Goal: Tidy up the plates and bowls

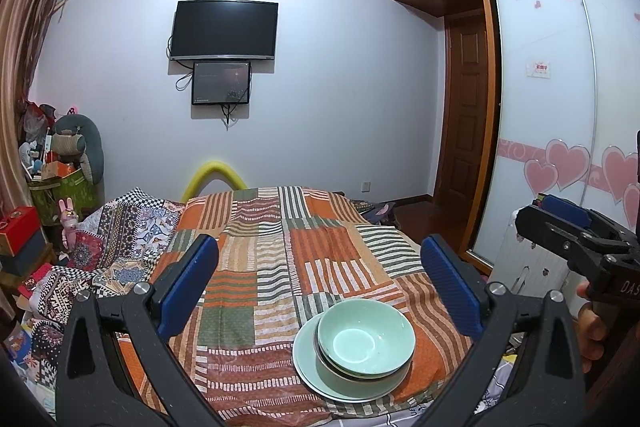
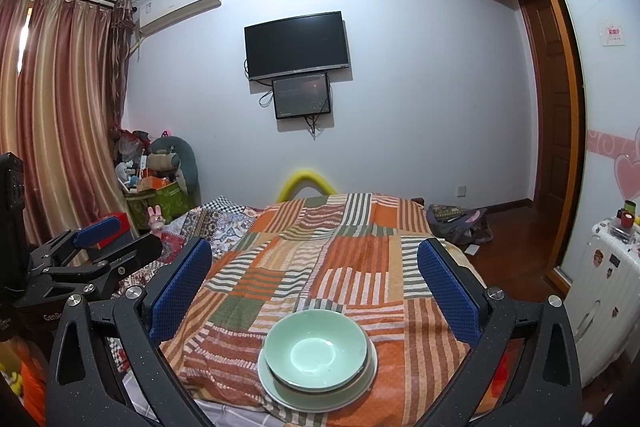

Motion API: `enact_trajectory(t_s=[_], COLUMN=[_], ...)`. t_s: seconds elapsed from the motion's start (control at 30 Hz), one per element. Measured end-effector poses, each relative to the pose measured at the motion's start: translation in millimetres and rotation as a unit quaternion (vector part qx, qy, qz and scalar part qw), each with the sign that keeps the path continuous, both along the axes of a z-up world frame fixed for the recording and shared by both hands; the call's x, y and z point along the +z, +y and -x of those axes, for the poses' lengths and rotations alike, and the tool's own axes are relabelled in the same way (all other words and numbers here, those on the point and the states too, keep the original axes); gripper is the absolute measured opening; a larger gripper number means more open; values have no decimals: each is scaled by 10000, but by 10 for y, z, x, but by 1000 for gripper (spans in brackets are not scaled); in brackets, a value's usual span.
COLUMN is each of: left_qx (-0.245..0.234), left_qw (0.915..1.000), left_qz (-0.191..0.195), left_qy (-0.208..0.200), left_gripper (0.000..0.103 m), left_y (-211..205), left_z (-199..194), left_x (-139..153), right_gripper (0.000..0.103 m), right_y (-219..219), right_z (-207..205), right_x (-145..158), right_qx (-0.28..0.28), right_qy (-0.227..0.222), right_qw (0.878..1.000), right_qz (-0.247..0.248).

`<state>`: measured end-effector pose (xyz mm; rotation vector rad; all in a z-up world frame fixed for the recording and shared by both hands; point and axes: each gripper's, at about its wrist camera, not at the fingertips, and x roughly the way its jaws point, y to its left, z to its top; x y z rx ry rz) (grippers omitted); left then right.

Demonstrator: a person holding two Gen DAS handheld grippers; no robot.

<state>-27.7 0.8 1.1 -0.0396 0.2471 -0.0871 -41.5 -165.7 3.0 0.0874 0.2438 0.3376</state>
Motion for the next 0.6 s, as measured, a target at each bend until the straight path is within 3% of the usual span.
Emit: enact_trajectory(t_s=[0.6], left_qx=[3], left_qw=[10000], left_qz=[80], left_qy=[9], left_gripper=[103], left_y=[24], left_z=[-12], left_x=[1], right_gripper=[103], right_y=[0], right_z=[-15], right_x=[7], right_qx=[37], right_qy=[10], right_qw=[10000], right_qz=[-7])
